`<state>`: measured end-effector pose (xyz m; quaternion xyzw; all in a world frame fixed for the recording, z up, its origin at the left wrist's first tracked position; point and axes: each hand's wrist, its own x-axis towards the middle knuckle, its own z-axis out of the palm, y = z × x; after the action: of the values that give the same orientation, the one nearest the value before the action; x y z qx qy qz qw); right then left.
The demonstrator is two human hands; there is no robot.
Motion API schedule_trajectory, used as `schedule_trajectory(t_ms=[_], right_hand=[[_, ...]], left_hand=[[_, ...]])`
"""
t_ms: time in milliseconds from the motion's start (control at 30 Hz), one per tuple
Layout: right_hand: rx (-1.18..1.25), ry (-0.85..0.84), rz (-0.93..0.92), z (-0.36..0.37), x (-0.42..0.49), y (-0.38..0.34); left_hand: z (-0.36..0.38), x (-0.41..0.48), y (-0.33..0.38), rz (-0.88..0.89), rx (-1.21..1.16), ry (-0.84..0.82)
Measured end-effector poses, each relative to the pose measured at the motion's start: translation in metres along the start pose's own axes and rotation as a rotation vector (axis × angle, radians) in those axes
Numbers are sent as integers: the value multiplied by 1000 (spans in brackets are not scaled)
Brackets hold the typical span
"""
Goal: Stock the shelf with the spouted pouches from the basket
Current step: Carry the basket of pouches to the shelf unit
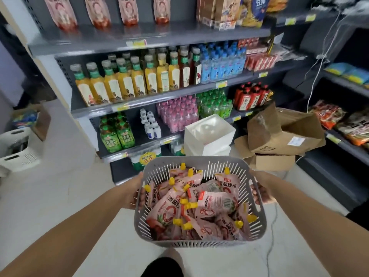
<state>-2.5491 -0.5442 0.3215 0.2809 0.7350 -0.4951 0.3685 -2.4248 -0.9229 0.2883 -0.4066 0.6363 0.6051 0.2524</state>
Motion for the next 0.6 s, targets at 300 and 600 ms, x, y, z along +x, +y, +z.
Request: schedule_trajectory(t_ms=[300, 600], right_hand=[[-38, 62, 72, -27, 106, -138], [-81, 85, 38, -87, 212, -292]], left_hand=[[19, 148, 164, -27, 118, -52], [53, 221, 314, -31, 27, -76]])
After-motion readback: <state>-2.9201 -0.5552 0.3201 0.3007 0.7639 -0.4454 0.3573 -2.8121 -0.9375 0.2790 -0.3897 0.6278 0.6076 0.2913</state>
